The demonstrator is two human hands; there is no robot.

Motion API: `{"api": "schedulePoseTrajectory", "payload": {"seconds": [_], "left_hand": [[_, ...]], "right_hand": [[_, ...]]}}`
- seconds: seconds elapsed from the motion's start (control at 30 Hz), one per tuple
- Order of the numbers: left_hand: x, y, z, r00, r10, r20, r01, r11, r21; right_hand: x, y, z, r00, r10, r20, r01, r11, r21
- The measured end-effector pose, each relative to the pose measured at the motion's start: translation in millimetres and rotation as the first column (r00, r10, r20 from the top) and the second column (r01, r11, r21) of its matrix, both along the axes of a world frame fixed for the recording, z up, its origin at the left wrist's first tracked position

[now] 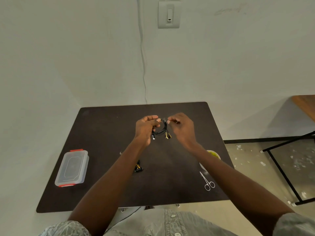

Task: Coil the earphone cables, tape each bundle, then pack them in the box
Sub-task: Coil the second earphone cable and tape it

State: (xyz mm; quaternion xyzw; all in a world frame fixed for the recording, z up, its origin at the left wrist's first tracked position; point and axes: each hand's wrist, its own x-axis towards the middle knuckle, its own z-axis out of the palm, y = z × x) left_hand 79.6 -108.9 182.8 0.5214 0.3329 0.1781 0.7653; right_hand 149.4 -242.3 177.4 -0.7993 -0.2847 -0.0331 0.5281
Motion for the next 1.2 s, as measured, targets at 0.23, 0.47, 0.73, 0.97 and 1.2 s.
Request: {"api": "schedulePoseTrajectory", "payload": {"seconds": [0.23,0.47,0.73,0.97,1.2], "left_hand": [[4.6,-3.4,-1.3,1.000,-0.004,-0.006,0.003,0.999,-0.040],[1.0,-1.1,-1.8,0.997,-0.078,0.007,0.078,0.997,0.010],[-1.4,7.4,3.6,0.987,-0.154,-0.046,0.160,0.964,0.211],[-1.1,12.6,6.8,0.972,-0.236,-0.012,0.233,0.951,0.204],[-2.2,12.7,2.2,0.984,-0.176,0.031,0.175,0.983,0.049]], "right_hand": [[-2.3,9.6,-10.6,0.994,0.028,0.102,-0.014,0.990,-0.141],[2.6,9.4,-7.7,0.980,0.116,0.160,-0.074,0.966,-0.250],[9.2,12.9,-10.7,0.956,0.221,0.193,-0.145,0.929,-0.341],[10.2,13.0,-8.5,0.961,0.263,-0.082,-0.276,0.911,-0.308],[12.6,7.5,6.7,0.630,0.411,-0.659,-0.262,0.911,0.318]]}}
